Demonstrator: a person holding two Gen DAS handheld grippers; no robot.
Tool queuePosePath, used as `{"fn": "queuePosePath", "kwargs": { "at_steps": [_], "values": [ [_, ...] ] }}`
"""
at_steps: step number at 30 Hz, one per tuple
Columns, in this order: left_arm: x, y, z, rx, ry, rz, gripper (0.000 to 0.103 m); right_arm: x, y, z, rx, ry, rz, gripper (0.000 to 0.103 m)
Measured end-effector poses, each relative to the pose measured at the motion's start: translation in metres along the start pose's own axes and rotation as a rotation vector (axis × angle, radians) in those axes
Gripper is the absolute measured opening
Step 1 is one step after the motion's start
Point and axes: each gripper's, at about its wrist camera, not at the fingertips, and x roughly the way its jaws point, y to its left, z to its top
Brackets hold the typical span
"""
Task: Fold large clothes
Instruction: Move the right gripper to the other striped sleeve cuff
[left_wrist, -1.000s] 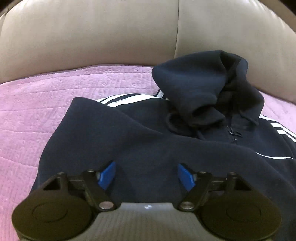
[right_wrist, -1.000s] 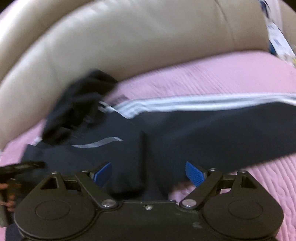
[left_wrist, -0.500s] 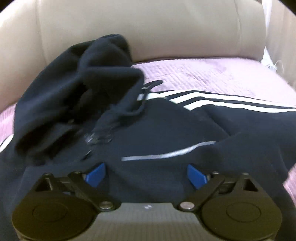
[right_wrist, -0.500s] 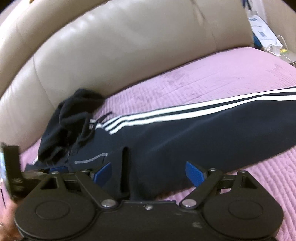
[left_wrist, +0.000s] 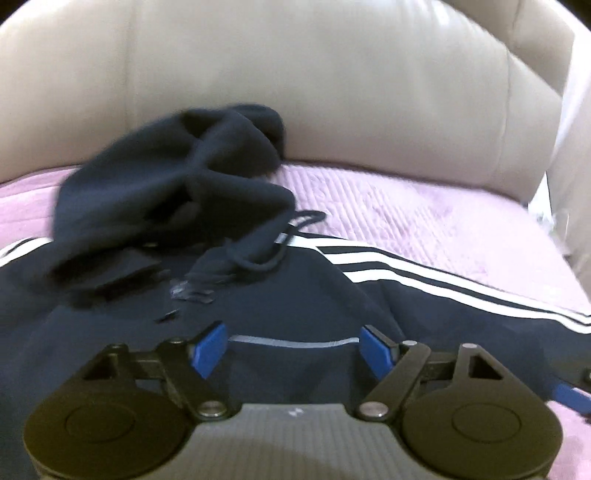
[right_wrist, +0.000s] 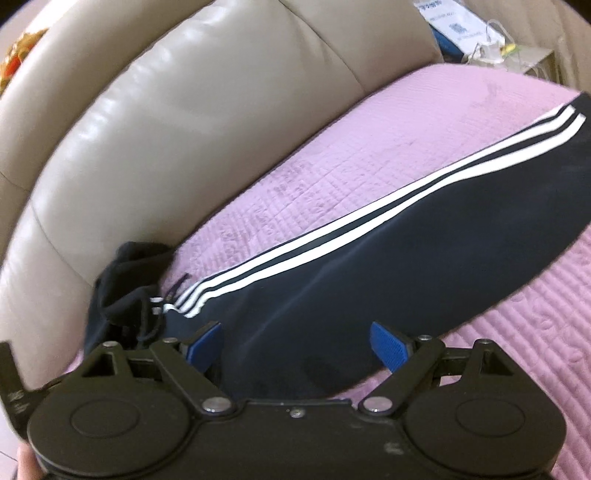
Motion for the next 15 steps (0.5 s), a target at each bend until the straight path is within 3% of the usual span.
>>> {"fn": "queuePosePath", "kwargs": {
  "at_steps": [3,8,15],
  "values": [
    [-0.043,0.007,-0.009,0.004,0.019,0.046,0.083,0.002,0.002,-0.002,-0.006,0.020,0.015,0.102],
    [-0.090,0.029,-0.032,0.010,0.103,0.188,0.086,0.001,0.012,-0.008,-0.058,0.037,0.025,0.102],
    [-0.098,0.072,-0.065,-0.042,0.130,0.209,0.086,-0.041,-0.005,-0.051,-0.029,0.037,0.063,0.102]
  ]
}}
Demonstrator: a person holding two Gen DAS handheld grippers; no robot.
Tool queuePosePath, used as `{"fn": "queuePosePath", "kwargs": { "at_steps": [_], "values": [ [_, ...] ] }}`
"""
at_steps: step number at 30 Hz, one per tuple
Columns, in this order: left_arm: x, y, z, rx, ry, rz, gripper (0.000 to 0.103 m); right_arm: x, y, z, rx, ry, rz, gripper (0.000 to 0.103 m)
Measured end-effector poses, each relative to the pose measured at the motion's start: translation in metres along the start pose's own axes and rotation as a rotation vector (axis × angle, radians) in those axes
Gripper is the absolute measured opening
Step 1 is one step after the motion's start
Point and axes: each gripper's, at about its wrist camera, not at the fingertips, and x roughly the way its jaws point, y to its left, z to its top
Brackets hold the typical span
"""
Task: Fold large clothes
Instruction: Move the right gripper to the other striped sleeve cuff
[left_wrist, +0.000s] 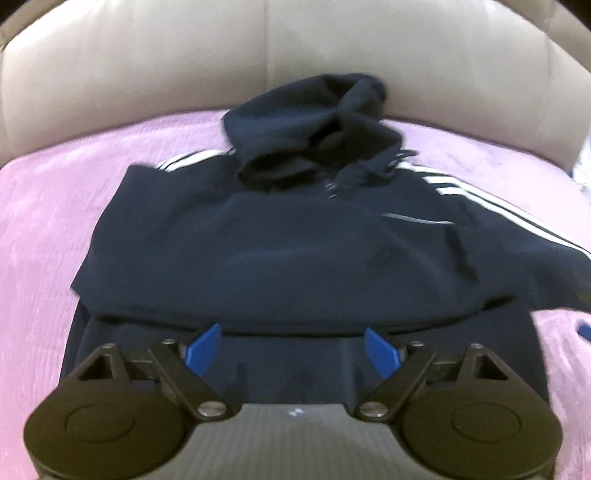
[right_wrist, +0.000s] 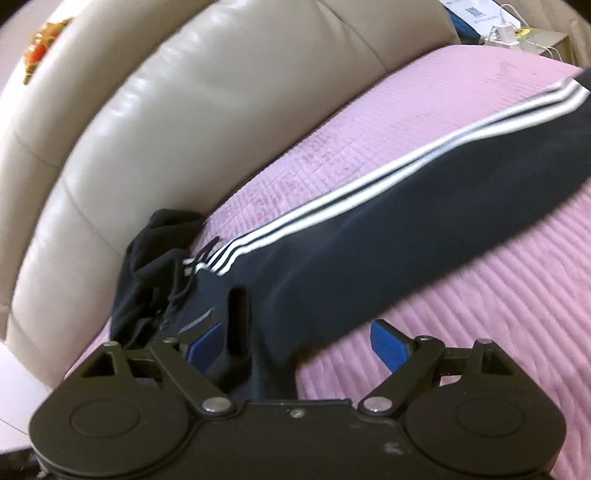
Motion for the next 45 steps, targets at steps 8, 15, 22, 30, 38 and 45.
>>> {"fn": "queuePosePath", "kwargs": {
  "at_steps": [8,15,22,30,38,45],
  "values": [
    [0.016,0.017,0.007,-0.104,0.023,-0.001,0.084,-0.034,-0.053,-0.050,0.160,-0.052,-0.095,0.103],
    [-0.004,0.002,0.001,-0.023,0.023,-0.043,0.085,-0.043,-0.062,-0.056,0.174,-0.058,-0.058,0.103],
    [-0.022,0.002,-0.008,-0.036,0.040,-0.060,0.084,-0.063,-0.051,-0.078,0.142,-0.020,-0.073,0.103],
    [-0.047,0.027,-0.021,-0.054,0.016,-0.071,0.085,-0.075,-0.050,-0.082,0.202,0.018,-0.094,0.103],
    [-0.034,0.064,-0.018,-0.244,0.054,-0.071,0.085,-0.068,-0.052,-0.072,0.184,-0.038,-0.121,0.102],
    [-0.022,0.073,-0.010,-0.378,0.055,-0.149,0.085,-0.054,-0.097,-0.026,0.355,-0.144,-0.118,0.102]
  ]
}}
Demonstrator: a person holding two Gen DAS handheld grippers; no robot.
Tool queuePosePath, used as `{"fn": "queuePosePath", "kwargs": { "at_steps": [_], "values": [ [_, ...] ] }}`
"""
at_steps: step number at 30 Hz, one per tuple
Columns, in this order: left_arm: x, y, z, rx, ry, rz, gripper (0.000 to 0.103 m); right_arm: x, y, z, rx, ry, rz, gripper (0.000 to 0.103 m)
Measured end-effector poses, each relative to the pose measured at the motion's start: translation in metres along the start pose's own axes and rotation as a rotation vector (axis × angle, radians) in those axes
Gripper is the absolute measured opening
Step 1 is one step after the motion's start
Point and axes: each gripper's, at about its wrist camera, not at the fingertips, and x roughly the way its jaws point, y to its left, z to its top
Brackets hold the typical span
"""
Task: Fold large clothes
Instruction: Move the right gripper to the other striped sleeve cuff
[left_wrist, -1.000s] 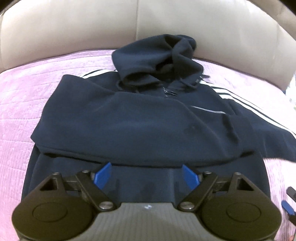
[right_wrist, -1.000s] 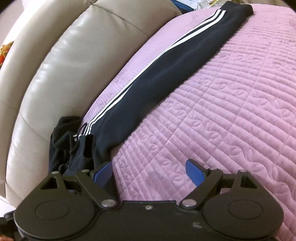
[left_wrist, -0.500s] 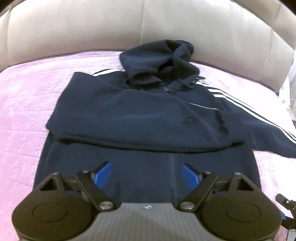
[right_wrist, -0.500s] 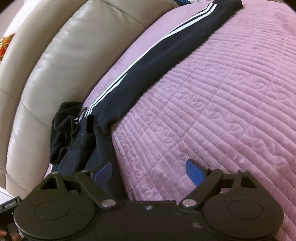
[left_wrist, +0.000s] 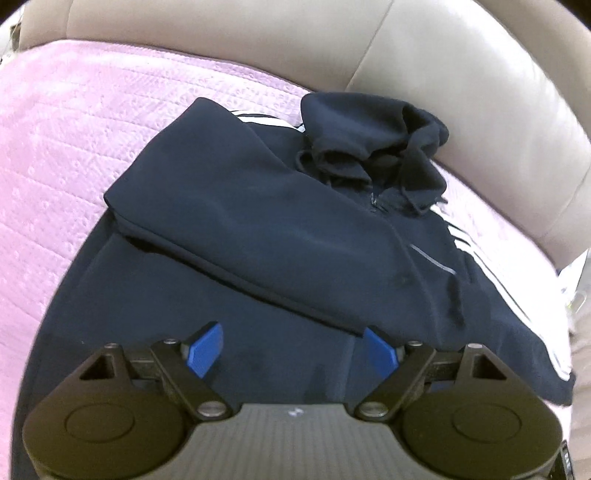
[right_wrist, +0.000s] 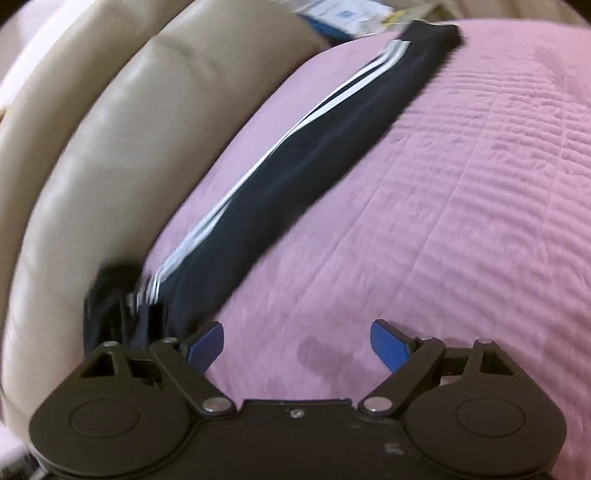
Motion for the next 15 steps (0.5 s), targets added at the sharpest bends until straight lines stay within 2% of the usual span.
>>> {"fn": "queuePosePath", "kwargs": {
  "at_steps": [2,5,8,15],
  "values": [
    [0.004,0.002,0.001,-0.012,-0.006,0.013,0.084,0.013,-0.011,0.020,0.053,-0.025,0.029,0.102],
    [0.017,0.002,0.005,0.003,-0.010,0.049,0.084,0.032,-0.017,0.046,0.038,-0.075,0.064,0.102],
    [0.030,0.003,0.009,0.002,-0.009,0.082,0.083,0.054,-0.016,0.074,0.000,-0.123,0.053,0.102],
    [0.050,0.001,0.010,0.028,0.013,0.094,0.083,0.089,-0.034,0.146,0.033,-0.248,0.028,0.102]
  ]
}}
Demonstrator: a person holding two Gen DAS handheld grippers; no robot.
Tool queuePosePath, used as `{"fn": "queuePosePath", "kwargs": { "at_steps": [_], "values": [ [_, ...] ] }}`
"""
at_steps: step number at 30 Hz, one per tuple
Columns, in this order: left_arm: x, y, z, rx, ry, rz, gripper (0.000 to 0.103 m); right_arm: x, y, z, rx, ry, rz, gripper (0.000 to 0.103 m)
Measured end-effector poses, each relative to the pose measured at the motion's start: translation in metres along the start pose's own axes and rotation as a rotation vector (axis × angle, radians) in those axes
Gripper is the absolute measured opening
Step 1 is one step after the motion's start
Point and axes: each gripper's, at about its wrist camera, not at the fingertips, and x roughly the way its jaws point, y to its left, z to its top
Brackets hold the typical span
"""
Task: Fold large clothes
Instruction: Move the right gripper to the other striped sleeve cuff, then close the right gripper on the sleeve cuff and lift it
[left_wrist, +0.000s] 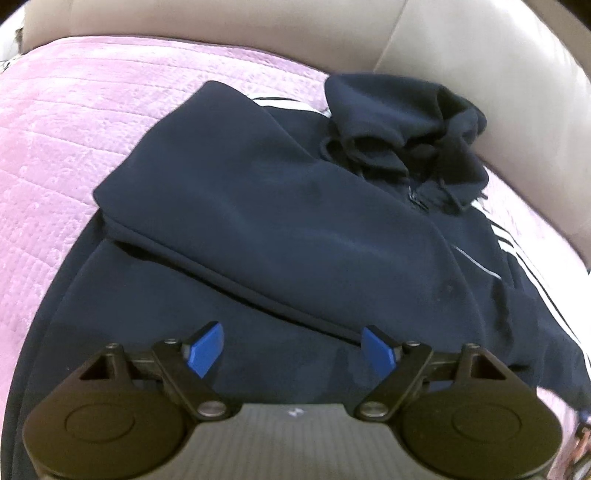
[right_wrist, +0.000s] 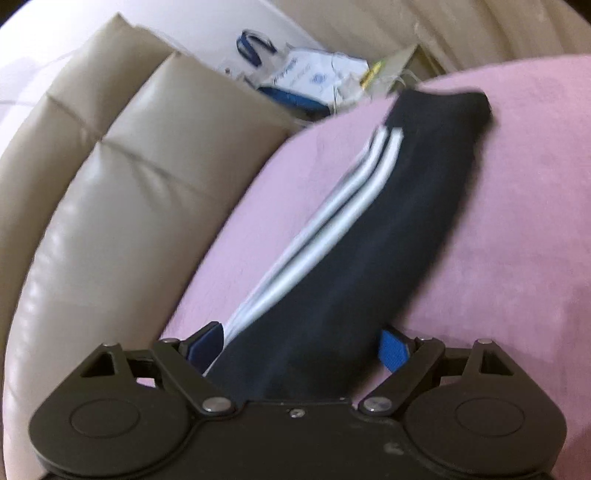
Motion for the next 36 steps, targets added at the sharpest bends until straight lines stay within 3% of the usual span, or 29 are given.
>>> {"fn": "queuePosePath", "kwargs": {
  "at_steps": [6,7,8,9,10,13,17,26,31,36],
  "values": [
    [0.007,0.004,-0.001,-0.046,0.024,-0.043,0.081,0.012,-0.029,0.039,0.094,-0.122,0.008,0.101],
    [0.006,0.004,0.001,-0.049,0.020,-0.044,0.081,0.011,-0.032,0.043,0.094,-0.129,-0.007,0.091],
    [0.004,0.005,0.002,-0.045,0.011,-0.038,0.081,0.010,-0.034,0.046,0.099,-0.131,-0.031,0.069],
    [0.002,0.005,0.003,-0.037,-0.004,-0.026,0.081,0.008,-0.037,0.050,0.107,-0.124,-0.073,0.045],
    [-0.001,0.004,0.005,-0.028,-0.019,-0.014,0.081,0.005,-0.038,0.052,0.108,-0.120,-0.118,0.010],
    [-0.010,0.001,0.009,0.008,-0.059,0.008,0.081,-0.011,-0.032,0.054,0.074,-0.152,-0.090,0.008],
    [-0.021,-0.007,0.010,0.064,-0.099,0.022,0.081,-0.040,0.007,0.059,-0.009,-0.219,-0.017,0.009],
    [-0.056,-0.018,0.014,0.137,-0.134,-0.034,0.079,-0.108,0.152,0.059,-0.118,-0.309,0.366,0.009],
    [-0.084,-0.014,0.016,0.182,-0.191,-0.064,0.081,-0.139,0.239,0.017,-0.196,-0.276,0.578,0.009],
    [-0.086,-0.001,0.023,0.241,-0.132,-0.039,0.081,-0.162,0.308,-0.054,-0.315,-0.235,0.690,0.009]
  ]
}}
